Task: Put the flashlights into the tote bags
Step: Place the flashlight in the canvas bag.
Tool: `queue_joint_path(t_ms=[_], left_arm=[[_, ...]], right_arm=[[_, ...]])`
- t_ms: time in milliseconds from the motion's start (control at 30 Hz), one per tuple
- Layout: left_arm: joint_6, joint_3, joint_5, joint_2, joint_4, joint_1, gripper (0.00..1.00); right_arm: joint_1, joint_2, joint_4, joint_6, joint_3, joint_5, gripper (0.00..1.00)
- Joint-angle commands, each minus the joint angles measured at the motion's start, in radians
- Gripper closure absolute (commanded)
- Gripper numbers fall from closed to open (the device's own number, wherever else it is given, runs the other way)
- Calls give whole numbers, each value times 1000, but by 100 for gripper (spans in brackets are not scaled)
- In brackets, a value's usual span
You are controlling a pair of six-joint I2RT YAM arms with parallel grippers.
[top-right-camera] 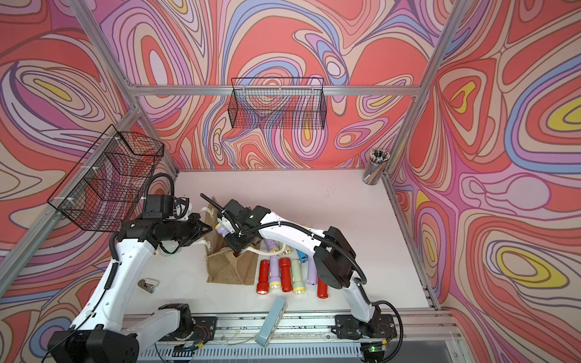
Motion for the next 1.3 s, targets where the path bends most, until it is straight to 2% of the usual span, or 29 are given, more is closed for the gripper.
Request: queue_joint_path(t_ms=[0, 633, 867, 1000, 1133, 1267], left_arm=[[6, 2, 14, -3, 6, 4, 96], [3, -26, -2, -28, 4, 12, 97], [6, -32, 4, -20, 9, 12, 97], [8, -33, 2, -20, 8, 12, 97], [13, -34, -1, -21, 4, 12, 97], [22, -35, -6, -22, -4, 12, 97]], right_arm=[[2, 47, -98, 15, 12, -28, 99], [-5, 260, -132, 59, 117, -99, 98], [-5, 296, -155, 58, 123, -105, 92], [-6, 304, -162, 56, 134, -111, 80], [-6, 301, -161, 51, 143, -140, 75], [-6, 283, -154, 39, 148, -177, 64]])
